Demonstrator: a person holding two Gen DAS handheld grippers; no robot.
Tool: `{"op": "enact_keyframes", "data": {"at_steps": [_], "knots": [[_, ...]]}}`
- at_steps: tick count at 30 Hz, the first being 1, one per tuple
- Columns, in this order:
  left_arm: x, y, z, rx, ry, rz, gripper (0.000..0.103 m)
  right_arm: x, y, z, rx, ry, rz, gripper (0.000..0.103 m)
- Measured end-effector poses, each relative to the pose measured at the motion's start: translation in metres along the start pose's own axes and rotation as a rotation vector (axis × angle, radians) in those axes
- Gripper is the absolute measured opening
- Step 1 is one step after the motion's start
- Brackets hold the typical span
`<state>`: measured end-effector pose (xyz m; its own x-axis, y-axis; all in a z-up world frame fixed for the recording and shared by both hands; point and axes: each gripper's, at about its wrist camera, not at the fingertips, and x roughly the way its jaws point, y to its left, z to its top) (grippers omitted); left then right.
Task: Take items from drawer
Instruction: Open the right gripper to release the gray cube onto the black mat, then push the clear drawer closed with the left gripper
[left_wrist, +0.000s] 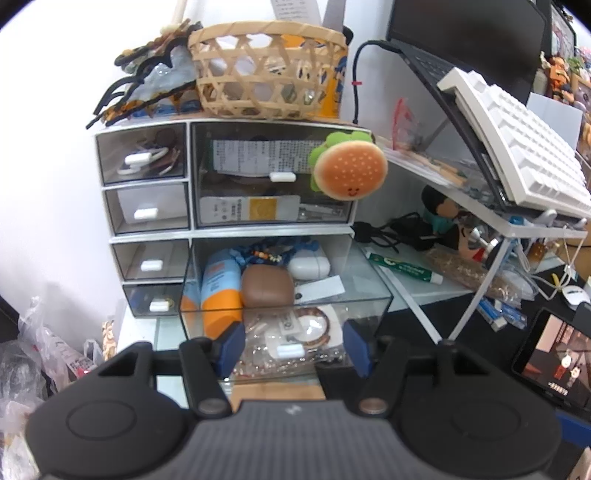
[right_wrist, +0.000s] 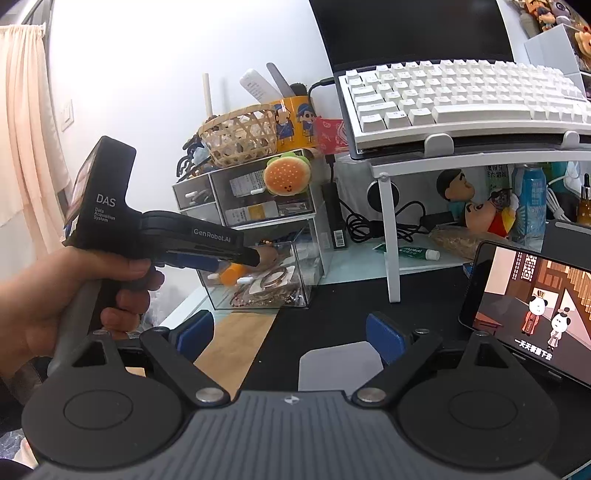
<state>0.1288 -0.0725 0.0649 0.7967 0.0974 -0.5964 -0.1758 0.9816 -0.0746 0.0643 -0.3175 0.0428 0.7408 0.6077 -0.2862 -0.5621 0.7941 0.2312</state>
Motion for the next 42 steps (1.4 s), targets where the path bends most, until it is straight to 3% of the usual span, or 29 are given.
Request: {"op": "enact_keyframes", "data": {"at_steps": [3, 11, 14, 42], "knots": [[0.002, -0.001, 0.003, 0.005, 0.005, -0.006, 0.055, 0.0, -0.004, 0.0, 0.009, -0.001, -0.003, 0.093], [0.012, -0.004, 0.011, -0.004, 0.016, 0.01, 0.054, -0.002, -0.013, 0.0, 0.036, -0.005, -0.009, 0.093], [0.014, -0.006, 0.014, 0.003, 0.017, 0.001, 0.049, -0.002, -0.016, 0.0, 0.043, -0.005, -0.01, 0.093], [0.05, -0.005, 0.037, 0.005, 0.005, 0.053, 0.039, 0.001, -0.038, -0.003, 0.109, -0.013, -0.025, 0.093]]}}
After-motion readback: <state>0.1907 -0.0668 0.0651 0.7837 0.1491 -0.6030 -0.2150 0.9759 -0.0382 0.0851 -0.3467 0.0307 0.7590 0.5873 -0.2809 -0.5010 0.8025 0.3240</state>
